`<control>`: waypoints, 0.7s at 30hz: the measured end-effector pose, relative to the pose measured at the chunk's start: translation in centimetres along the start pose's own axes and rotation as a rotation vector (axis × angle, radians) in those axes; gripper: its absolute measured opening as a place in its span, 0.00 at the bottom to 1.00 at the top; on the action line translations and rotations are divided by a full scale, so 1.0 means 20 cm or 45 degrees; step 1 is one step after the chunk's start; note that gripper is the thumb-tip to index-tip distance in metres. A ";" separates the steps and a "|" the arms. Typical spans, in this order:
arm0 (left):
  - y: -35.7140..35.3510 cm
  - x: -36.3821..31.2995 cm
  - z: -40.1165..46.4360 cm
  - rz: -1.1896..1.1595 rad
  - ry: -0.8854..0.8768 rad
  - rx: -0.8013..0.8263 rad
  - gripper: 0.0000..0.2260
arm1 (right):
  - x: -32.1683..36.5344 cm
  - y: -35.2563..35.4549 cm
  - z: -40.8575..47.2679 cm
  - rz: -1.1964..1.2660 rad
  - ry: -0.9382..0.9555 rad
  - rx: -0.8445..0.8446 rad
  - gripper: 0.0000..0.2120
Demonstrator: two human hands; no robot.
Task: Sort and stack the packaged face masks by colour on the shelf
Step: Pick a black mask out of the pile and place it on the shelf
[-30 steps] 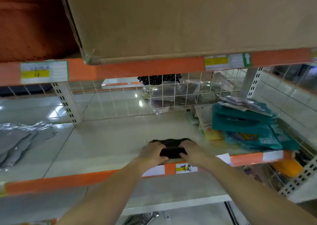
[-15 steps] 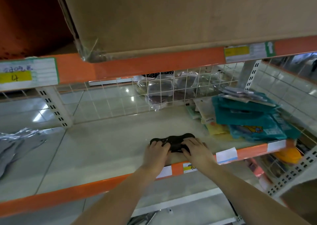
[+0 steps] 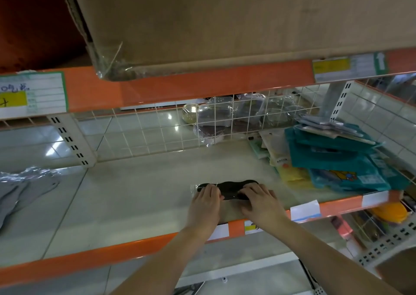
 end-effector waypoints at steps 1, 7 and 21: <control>0.02 0.00 -0.01 -0.010 0.001 -0.056 0.14 | 0.02 0.01 0.02 -0.014 0.014 0.003 0.17; 0.05 0.00 -0.01 0.037 0.004 0.027 0.15 | 0.10 0.05 0.11 -0.040 0.202 -0.204 0.13; 0.48 0.29 -0.16 0.375 0.434 -0.249 0.11 | 0.58 0.16 0.14 0.233 0.824 -0.461 0.19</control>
Point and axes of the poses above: each hand's wrist, its own z-axis towards the middle knuckle, its own y-axis out of the back of the hand, x = y × z, the point moved 10 cm from there along z, towards the middle knuckle, and after that the axes turned 1 degree about x, right-handed, at the moved point
